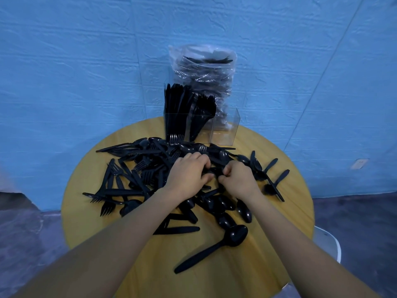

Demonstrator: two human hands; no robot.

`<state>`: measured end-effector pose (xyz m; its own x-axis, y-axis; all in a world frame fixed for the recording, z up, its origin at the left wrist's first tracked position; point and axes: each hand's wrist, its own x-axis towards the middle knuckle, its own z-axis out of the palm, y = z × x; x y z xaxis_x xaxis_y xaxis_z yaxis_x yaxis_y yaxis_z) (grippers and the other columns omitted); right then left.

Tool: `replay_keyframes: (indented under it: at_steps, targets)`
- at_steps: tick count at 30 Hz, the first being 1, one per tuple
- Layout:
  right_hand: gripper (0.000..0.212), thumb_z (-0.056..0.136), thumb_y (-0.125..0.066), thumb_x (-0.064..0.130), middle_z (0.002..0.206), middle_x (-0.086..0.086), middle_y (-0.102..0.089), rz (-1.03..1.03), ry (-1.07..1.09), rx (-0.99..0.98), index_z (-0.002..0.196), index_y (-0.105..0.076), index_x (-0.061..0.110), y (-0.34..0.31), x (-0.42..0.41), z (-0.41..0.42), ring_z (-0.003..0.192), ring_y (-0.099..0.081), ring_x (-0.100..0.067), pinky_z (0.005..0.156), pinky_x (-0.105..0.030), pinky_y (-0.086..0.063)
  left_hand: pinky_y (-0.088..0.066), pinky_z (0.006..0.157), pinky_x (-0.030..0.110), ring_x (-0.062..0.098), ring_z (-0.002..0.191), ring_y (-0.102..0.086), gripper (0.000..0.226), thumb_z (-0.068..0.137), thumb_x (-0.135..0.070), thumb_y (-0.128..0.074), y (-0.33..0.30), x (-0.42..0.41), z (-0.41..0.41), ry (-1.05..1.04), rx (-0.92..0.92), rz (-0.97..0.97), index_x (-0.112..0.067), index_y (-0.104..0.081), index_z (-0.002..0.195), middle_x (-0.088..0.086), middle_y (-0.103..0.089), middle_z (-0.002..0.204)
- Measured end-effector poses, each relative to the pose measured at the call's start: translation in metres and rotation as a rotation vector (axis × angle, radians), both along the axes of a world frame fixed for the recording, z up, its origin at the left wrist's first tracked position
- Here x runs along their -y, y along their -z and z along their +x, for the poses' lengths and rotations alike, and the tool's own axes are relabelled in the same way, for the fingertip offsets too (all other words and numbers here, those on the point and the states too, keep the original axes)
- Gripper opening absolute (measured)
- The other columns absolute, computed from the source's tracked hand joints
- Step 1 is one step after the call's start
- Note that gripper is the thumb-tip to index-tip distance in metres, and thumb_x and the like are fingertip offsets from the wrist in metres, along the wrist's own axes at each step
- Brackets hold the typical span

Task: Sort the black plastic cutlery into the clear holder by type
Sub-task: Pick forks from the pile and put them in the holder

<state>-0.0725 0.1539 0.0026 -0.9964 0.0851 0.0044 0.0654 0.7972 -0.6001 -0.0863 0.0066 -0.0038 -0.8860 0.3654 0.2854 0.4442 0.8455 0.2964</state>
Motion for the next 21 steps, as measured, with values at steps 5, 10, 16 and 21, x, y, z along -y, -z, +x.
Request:
replay_keyframes:
  at_steps: [5, 10, 16, 21]
  targets:
    - [0.005, 0.088, -0.057, 0.009, 0.081, -0.004, -0.062, -0.191, 0.072, -0.05, 0.084, -0.06, 0.007, -0.008, -0.005, -0.001, 0.081, -0.062, -0.022, 0.074, -0.035, -0.051, -0.043, 0.079, 0.028, 0.013, 0.094, -0.049, 0.012, 0.09, -0.027, -0.059, -0.008, -0.003, -0.003, 0.023, 0.026, 0.096, -0.02, -0.053, 0.097, -0.006, -0.052, 0.098]
    - [0.011, 0.09, -0.056, 0.011, 0.078, -0.001, -0.065, -0.235, 0.134, -0.161, 0.081, -0.06, 0.015, -0.01, -0.015, 0.001, 0.077, -0.066, -0.02, 0.071, -0.033, -0.053, -0.044, 0.072, 0.029, 0.013, 0.082, -0.053, 0.01, 0.089, -0.025, -0.061, -0.024, 0.004, -0.004, 0.045, -0.051, 0.241, -0.016, -0.057, 0.088, -0.004, -0.056, 0.089]
    - [0.009, 0.089, -0.061, 0.012, 0.073, 0.009, -0.061, -0.228, 0.055, -0.452, 0.086, -0.069, 0.016, -0.04, -0.007, 0.007, 0.068, -0.054, -0.001, 0.058, -0.008, -0.04, -0.036, 0.061, 0.01, 0.0, 0.071, -0.051, 0.011, 0.085, -0.028, -0.066, -0.053, 0.01, -0.008, 0.047, -0.091, 0.397, -0.019, -0.06, 0.084, -0.013, -0.054, 0.077]
    - [0.018, 0.087, -0.061, 0.01, 0.088, -0.002, -0.067, -0.144, -0.113, -0.514, 0.102, -0.071, 0.014, -0.062, 0.01, 0.01, 0.078, -0.058, -0.014, 0.066, -0.02, -0.043, -0.045, 0.061, 0.01, -0.004, 0.065, -0.056, 0.016, 0.08, -0.027, -0.073, -0.073, -0.002, 0.003, 0.081, -0.027, 0.626, -0.017, -0.063, 0.087, -0.012, -0.061, 0.073]
